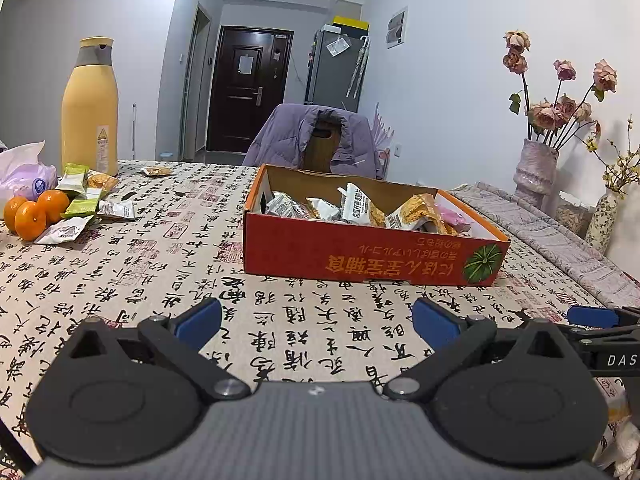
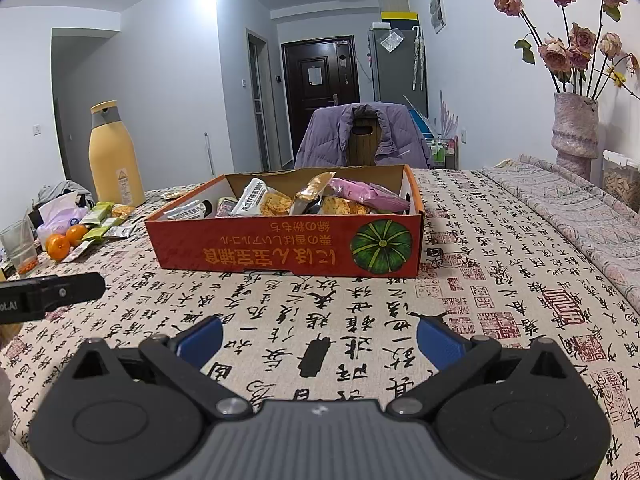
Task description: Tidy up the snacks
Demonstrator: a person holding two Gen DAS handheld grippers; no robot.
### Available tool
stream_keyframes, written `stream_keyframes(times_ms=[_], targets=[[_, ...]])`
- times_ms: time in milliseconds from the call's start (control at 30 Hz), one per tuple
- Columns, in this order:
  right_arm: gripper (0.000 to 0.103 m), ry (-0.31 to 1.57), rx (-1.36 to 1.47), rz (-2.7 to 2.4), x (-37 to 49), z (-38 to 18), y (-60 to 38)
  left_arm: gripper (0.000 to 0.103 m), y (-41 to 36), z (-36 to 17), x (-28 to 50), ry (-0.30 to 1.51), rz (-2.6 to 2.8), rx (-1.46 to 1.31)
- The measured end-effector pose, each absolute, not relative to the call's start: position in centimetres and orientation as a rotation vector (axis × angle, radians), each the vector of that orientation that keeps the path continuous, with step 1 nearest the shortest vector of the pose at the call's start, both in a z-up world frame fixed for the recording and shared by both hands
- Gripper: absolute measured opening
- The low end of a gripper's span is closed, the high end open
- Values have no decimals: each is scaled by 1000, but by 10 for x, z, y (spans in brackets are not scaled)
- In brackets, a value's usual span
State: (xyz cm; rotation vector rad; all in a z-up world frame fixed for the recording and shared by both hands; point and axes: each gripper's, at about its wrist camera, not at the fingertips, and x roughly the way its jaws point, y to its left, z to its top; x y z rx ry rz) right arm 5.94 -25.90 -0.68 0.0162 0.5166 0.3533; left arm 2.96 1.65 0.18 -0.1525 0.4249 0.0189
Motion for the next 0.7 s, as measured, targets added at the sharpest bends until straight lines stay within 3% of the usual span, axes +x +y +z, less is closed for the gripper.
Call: stream_keyframes(times_ms=[700], targets=[[103, 518, 15, 353, 59, -7, -259, 103, 14, 3, 27, 426, 15, -150]])
